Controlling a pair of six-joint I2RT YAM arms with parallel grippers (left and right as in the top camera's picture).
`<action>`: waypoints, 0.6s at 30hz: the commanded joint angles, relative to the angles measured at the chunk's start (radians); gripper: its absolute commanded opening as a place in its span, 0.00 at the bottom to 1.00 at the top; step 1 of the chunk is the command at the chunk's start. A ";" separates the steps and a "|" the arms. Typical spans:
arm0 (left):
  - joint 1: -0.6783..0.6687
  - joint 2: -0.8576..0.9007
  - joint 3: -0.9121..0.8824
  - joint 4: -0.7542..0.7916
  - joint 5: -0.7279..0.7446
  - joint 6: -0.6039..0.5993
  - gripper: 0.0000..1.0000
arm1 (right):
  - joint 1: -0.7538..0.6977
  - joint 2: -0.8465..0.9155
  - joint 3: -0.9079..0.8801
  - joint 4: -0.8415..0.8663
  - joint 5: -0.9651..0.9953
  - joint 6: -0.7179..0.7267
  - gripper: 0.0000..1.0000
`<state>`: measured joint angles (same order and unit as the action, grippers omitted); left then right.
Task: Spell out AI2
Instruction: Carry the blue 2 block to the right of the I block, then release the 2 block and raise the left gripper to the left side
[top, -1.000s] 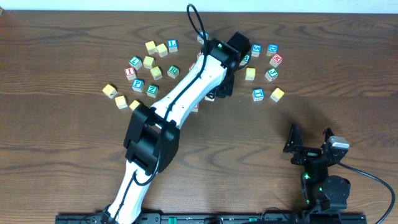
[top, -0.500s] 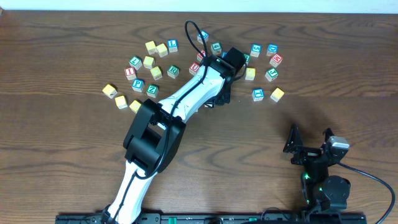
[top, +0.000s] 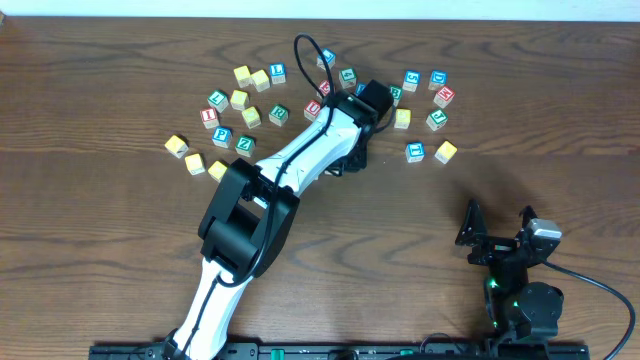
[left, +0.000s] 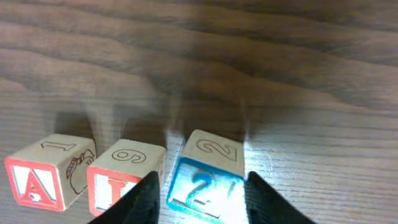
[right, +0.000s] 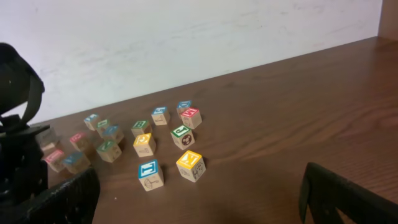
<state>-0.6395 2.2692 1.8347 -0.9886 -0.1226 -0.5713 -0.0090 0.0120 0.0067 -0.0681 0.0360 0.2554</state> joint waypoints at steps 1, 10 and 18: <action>0.003 -0.012 -0.008 -0.004 -0.013 -0.006 0.45 | -0.005 -0.006 -0.002 -0.003 -0.002 0.006 0.99; 0.003 -0.012 -0.008 0.012 -0.001 -0.006 0.45 | -0.005 -0.006 -0.002 -0.003 -0.002 0.006 0.99; 0.009 -0.041 0.037 0.011 -0.002 0.084 0.45 | -0.005 -0.006 -0.002 -0.003 -0.002 0.006 0.99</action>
<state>-0.6392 2.2692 1.8339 -0.9722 -0.1184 -0.5373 -0.0090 0.0120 0.0067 -0.0681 0.0360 0.2554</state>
